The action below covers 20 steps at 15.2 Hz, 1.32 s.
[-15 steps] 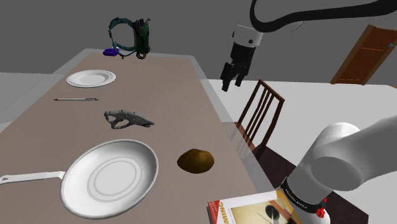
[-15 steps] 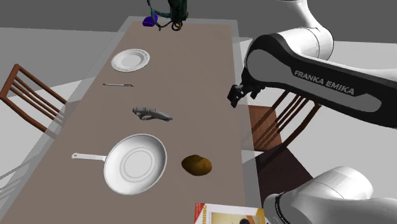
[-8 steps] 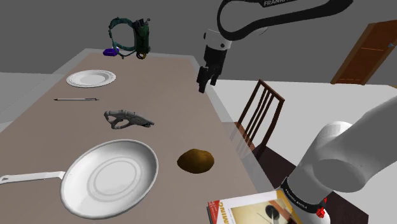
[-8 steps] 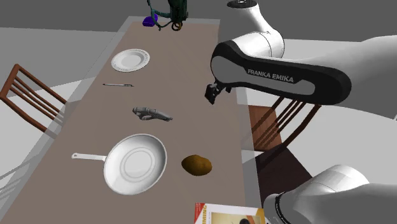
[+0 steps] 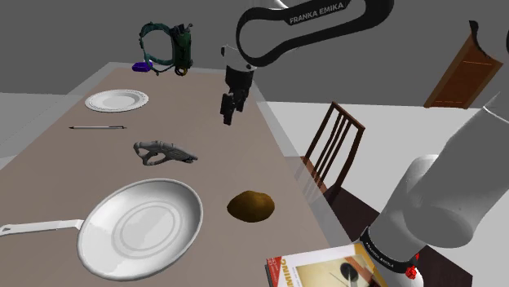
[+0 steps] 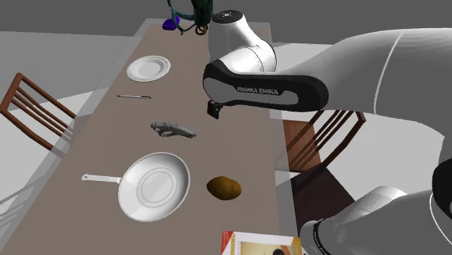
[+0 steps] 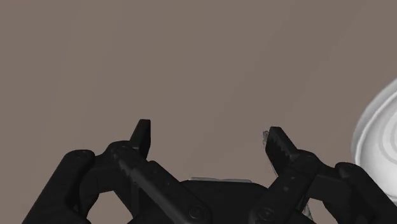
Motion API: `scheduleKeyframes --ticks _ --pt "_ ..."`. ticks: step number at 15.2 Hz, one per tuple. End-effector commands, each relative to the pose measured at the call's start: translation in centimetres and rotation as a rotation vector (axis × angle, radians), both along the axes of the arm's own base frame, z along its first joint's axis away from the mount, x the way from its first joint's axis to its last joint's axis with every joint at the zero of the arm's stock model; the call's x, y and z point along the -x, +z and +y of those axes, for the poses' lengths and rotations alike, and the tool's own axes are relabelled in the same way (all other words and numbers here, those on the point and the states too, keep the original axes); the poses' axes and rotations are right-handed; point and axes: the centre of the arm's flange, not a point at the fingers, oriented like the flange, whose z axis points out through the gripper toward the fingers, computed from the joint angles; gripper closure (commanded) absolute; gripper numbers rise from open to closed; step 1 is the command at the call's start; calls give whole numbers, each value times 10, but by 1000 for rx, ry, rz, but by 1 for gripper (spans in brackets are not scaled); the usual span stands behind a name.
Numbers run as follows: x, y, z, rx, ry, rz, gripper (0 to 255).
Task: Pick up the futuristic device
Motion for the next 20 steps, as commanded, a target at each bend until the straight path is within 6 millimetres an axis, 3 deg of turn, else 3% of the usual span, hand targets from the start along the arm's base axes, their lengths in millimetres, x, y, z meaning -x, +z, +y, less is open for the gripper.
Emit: scheduleKeyframes --ticks 1,9,16,20 --pt "-10 -8 24 11 60 -12 0" --pt "-46 -37 118 55 292 -61 0" --pt "-60 -64 203 94 495 -103 0" --pt "-60 -80 204 94 496 -104 0"
